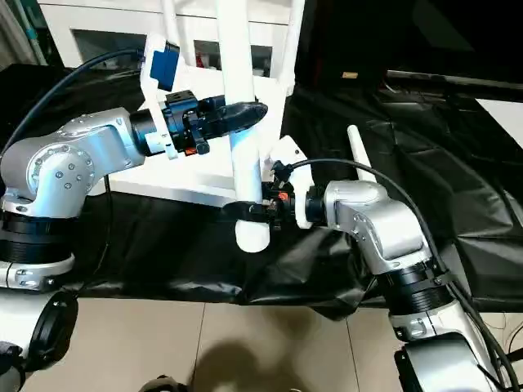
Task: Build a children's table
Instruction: Pick table leg
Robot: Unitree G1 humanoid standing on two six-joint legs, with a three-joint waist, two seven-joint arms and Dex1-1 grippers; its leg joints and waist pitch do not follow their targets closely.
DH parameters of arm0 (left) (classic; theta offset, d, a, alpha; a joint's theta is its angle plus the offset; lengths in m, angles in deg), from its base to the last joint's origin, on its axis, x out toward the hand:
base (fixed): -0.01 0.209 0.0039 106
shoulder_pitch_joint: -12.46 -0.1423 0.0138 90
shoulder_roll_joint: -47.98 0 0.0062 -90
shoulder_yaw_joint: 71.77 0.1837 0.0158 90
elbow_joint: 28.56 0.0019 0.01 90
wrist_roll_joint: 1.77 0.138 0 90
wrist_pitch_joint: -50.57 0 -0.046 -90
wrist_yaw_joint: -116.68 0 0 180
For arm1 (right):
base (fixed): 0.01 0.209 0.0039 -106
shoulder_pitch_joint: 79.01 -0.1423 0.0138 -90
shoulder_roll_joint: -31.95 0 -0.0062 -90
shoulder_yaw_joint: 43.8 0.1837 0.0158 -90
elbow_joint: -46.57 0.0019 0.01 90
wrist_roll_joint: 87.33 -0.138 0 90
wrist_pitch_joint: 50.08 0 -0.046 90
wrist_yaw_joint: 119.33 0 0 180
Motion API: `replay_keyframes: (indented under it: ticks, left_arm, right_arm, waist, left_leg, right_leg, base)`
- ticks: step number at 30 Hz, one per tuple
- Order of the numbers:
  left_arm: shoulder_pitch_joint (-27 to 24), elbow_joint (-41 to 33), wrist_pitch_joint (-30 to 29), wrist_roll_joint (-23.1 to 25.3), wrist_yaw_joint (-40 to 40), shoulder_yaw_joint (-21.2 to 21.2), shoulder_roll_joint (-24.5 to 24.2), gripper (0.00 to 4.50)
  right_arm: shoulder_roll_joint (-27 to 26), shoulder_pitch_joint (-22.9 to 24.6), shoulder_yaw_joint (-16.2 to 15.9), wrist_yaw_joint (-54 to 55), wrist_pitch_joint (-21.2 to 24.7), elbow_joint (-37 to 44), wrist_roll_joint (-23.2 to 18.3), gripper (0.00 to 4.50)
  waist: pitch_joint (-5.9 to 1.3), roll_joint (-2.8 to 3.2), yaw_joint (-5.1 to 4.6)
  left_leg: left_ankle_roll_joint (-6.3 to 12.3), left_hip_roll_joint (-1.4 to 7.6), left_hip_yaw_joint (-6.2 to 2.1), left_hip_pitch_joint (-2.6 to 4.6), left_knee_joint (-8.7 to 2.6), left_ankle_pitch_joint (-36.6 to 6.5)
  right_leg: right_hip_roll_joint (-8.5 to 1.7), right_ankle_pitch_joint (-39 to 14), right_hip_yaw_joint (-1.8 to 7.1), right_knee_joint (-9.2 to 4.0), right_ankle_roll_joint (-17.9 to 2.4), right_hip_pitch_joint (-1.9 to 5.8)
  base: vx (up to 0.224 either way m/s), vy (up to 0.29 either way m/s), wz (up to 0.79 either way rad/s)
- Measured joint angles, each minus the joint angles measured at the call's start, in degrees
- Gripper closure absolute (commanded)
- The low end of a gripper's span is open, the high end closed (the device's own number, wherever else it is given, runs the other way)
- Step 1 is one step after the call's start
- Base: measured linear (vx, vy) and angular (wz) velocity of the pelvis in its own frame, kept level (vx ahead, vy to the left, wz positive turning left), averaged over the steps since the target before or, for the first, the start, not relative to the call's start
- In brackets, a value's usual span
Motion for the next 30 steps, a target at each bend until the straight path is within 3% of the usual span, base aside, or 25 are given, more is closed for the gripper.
replay_keyframes:
  ticks: [5,6,7,13,15,17,19,21,23,26,30]
  left_arm:
    - [0.00,0.13,0.03,0.07,-0.85,-0.19,0.31,2.78]
    - [0.00,0.30,0.01,0.01,-1.03,-0.41,0.49,2.22]
    - [0.00,0.39,-0.06,-0.04,-1.01,-0.58,0.50,2.08]
    - [-0.41,-0.16,2.01,-1.22,-3.34,-4.02,3.38,1.76]
    - [-1.34,-0.28,6.44,-2.09,-6.28,-7.22,7.34,1.76]
    - [-3.71,-1.61,10.78,-6.76,-9.15,-12.58,12.91,1.76]
    - [-5.42,-2.85,12.75,-9.13,-13.25,-15.98,15.19,1.76]
    - [-6.95,-4.17,15.04,-8.42,-18.32,-18.45,15.54,1.76]
    - [-10.92,-7.05,16.34,-1.38,-23.21,-17.75,13.01,1.76]
    - [-18.82,-8.29,18.81,11.13,-27.45,-13.43,7.76,1.76]
    - [-26.16,-7.37,24.13,23.25,-32.00,-9.59,3.81,1.76]
  right_arm:
    - [-0.17,0.02,0.07,0.40,0.00,-0.10,-0.06,2.65]
    - [-0.23,0.02,0.13,0.53,0.00,-0.10,-0.11,2.66]
    - [-0.35,0.05,0.18,0.61,0.00,-0.10,-0.13,2.66]
    - [-2.73,1.68,2.53,3.36,-0.04,-0.28,-0.75,2.66]
    - [-4.07,1.77,4.78,5.63,-0.18,-0.51,-1.07,2.66]
    - [-6.04,1.88,8.25,9.33,-0.91,-0.55,-2.34,2.66]
    - [-7.50,1.95,11.17,13.51,-2.32,-0.52,-2.53,2.66]
    - [-8.28,2.11,14.02,18.20,-4.18,-0.47,-2.12,2.66]
    - [-9.10,2.59,15.48,23.80,-7.79,0.28,0.61,2.66]
    - [-8.54,4.44,15.10,31.27,-15.92,0.85,8.41,2.66]
    - [-12.20,10.43,15.68,35.05,-17.09,4.24,9.43,2.66]
  waist:
    - [0.00,0.00,0.01]
    - [0.00,0.00,0.02]
    - [0.00,0.00,0.01]
    - [0.00,0.00,0.05]
    - [0.00,0.00,0.08]
    - [0.00,0.00,0.08]
    - [0.00,0.00,-0.02]
    - [-0.01,0.01,-0.15]
    - [-0.05,0.08,-0.49]
    - [-0.07,0.06,-0.66]
    - [-0.07,0.05,-0.87]
  left_leg:
    - [0.00,0.00,0.00,0.00,0.00,0.00]
    - [0.00,0.00,0.00,0.00,0.00,0.00]
    - [0.00,0.00,0.00,0.00,0.00,0.00]
    - [0.00,0.00,0.00,-0.04,0.02,0.00]
    - [0.00,-0.01,0.01,-0.03,0.05,0.00]
    - [0.00,-0.01,0.01,-0.03,0.09,0.00]
    - [0.00,0.00,0.00,-0.02,0.08,0.00]
    - [0.00,0.01,-0.01,0.03,0.03,0.00]
    - [-0.01,0.02,-0.04,0.07,-0.06,0.00]
    - [-0.07,0.01,-0.06,0.04,-0.13,0.03]
    - [-0.07,0.01,-0.09,-0.03,-0.19,0.03]
  right_leg:
    - [0.00,0.00,0.00,0.00,0.00,0.00]
    - [0.00,0.00,0.00,0.00,0.00,0.00]
    - [0.00,0.00,-0.01,0.00,0.00,0.00]
    - [-0.01,0.00,0.00,-0.01,0.00,0.00]
    - [-0.02,0.01,0.00,-0.02,-0.01,0.03]
    - [-0.03,0.01,0.00,-0.02,-0.01,0.05]
    - [-0.02,0.01,-0.01,-0.01,-0.01,0.04]
    - [-0.01,0.02,-0.04,0.00,0.00,0.04]
    - [0.00,0.00,-0.05,-0.02,0.05,0.06]
    - [0.00,-0.07,-0.06,-0.08,0.33,0.04]
    - [0.03,-0.16,0.00,-0.18,0.51,0.03]
  base:
    - [0.000,0.000,0.00]
    - [0.000,0.000,0.00]
    - [0.000,0.000,0.00]
    - [0.000,0.000,0.00]
    - [0.000,0.000,0.00]
    - [0.000,0.000,0.00]
    - [0.000,0.000,0.00]
    - [0.000,0.000,0.00]
    - [0.000,0.000,0.00]
    - [0.000,0.000,0.00]
    - [0.000,0.000,0.00]
